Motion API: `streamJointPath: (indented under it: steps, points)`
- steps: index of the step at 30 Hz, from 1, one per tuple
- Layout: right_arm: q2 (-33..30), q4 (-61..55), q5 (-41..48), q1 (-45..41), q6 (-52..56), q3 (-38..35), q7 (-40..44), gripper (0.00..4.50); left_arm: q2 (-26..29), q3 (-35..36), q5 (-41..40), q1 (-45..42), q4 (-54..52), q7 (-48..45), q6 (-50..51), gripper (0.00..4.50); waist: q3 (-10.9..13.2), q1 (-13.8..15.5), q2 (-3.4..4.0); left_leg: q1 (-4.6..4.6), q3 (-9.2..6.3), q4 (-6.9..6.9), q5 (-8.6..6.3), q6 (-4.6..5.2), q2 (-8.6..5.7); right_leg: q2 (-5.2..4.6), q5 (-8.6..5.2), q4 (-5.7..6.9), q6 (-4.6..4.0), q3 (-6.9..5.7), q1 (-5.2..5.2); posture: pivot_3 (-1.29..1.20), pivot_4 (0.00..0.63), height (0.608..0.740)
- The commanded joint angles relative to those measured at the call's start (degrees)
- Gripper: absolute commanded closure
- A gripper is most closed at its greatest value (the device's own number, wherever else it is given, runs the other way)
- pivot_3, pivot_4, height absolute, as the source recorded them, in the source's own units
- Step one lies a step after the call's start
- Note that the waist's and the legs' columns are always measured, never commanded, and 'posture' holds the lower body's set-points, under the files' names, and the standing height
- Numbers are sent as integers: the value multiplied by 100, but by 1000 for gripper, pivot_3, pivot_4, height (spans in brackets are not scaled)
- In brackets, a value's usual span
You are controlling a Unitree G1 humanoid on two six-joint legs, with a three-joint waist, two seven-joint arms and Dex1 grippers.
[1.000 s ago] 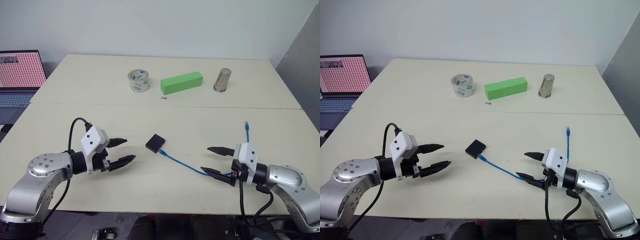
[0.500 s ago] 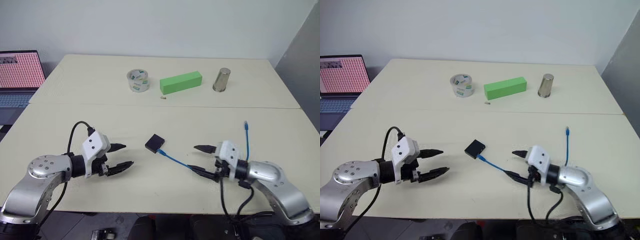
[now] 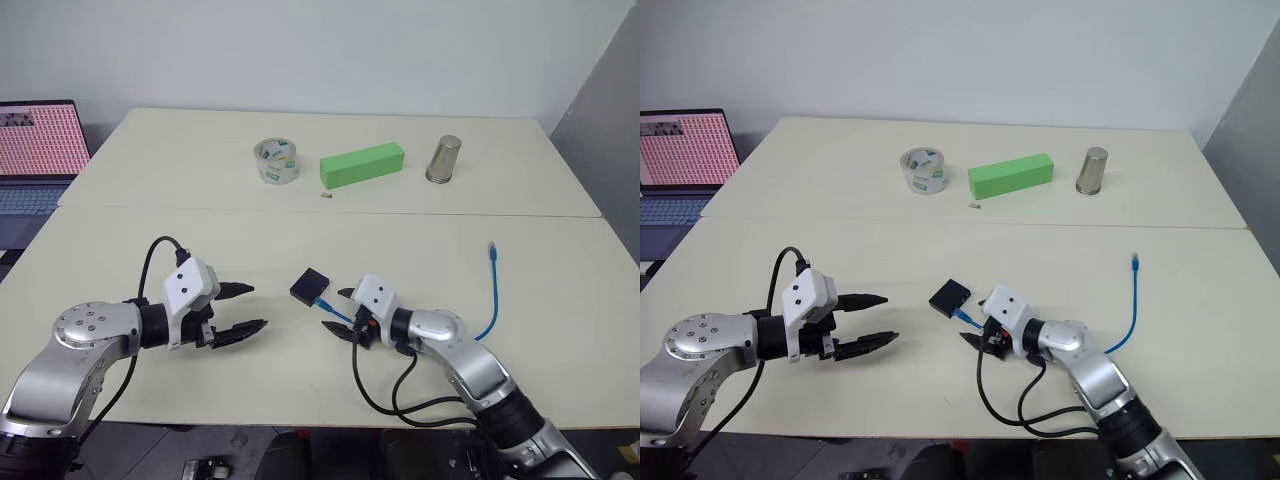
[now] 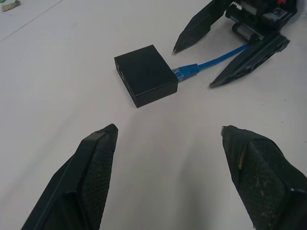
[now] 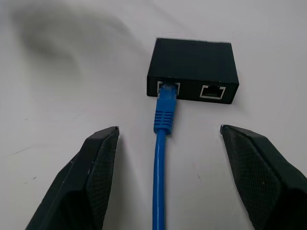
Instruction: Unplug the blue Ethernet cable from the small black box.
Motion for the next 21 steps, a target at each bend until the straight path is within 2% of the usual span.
streamJointPath:
  steps: [1,7,9,12,16,18,21]
  points:
    - [74,-6,-101,-61,-108,-3,-38,1899,56,117,-36,44,-192,26,-28,795,0,6,0,-1,0,0,0,0,-1,0,0,-1,0,1,0,0,150,740]
    - [187,36,-139,-148,-35,10,-24,3303,20,53,1,39,-133,57,-65,795,0,-1,0,-1,-1,0,0,0,0,0,0,0,0,-1,0,0,150,740]
    - [181,29,-158,-180,-54,-5,6,3643,2,28,2,3,-85,55,-71,795,0,-1,0,-1,-1,0,0,0,0,0,0,-1,0,-1,0,0,150,740]
    - [138,7,-267,-230,-347,-65,-10,4358,-68,22,-107,-68,-1,55,24,795,0,3,0,-1,-1,0,0,0,-1,0,0,-1,0,-1,0,0,150,740]
    - [-292,-152,-516,-302,-1279,-121,172,4364,-447,127,-629,-348,180,248,553,795,1,12,2,-3,-1,2,0,1,-3,-2,0,-2,0,-1,1,0,150,740]
    - [-811,-141,-951,-463,-2525,-95,286,4365,-648,156,-1113,-487,258,272,1054,795,5,5,8,-1,-1,1,0,1,0,0,0,-1,0,-4,0,0,150,740]
    - [-1180,30,-1247,-602,-3533,-59,341,4366,-764,155,-1437,-635,278,317,1438,795,3,-1,1,-7,1,3,0,0,-2,-3,0,-1,0,-2,-4,0,150,740]
